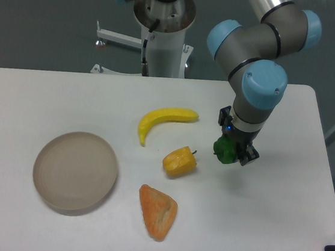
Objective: Place the green pepper on the table
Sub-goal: 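Move the held green pepper up and away from the yellow pepper, then lower the green pepper onto the table and open the gripper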
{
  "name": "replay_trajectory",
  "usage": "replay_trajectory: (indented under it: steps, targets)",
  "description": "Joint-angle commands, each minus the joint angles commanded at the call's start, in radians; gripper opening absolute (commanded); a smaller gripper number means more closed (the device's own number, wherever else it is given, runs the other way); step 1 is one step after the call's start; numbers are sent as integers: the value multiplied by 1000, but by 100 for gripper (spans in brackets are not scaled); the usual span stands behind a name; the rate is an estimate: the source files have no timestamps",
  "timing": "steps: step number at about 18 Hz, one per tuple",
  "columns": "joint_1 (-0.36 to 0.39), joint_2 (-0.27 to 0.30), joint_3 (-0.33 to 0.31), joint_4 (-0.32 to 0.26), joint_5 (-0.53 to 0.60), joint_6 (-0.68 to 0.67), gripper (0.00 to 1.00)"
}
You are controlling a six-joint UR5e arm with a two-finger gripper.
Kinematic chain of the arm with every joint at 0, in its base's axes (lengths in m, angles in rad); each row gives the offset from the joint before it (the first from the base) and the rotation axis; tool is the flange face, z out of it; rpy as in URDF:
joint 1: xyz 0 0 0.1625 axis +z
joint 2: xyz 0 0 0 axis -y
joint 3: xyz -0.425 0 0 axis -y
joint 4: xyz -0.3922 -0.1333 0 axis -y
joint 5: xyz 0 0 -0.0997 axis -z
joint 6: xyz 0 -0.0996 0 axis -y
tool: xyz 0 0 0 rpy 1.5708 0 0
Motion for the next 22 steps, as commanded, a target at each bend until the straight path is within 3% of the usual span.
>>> replay_trajectory:
  steps: [9, 11, 14, 17, 18, 20, 22]
  targets:
    - [20, 5, -26, 0, -5, 12, 12]
    - [57, 20, -86, 12, -27, 35, 12]
    - [104, 70, -162, 17, -28, 181, 12]
    - [132, 81, -210, 20, -28, 254, 12]
    - [133, 81, -225, 34, -28, 268, 12]
    - [147, 84, -285, 131, -28, 305, 12]
    - [147, 89, -325, 182, -28, 324, 12]
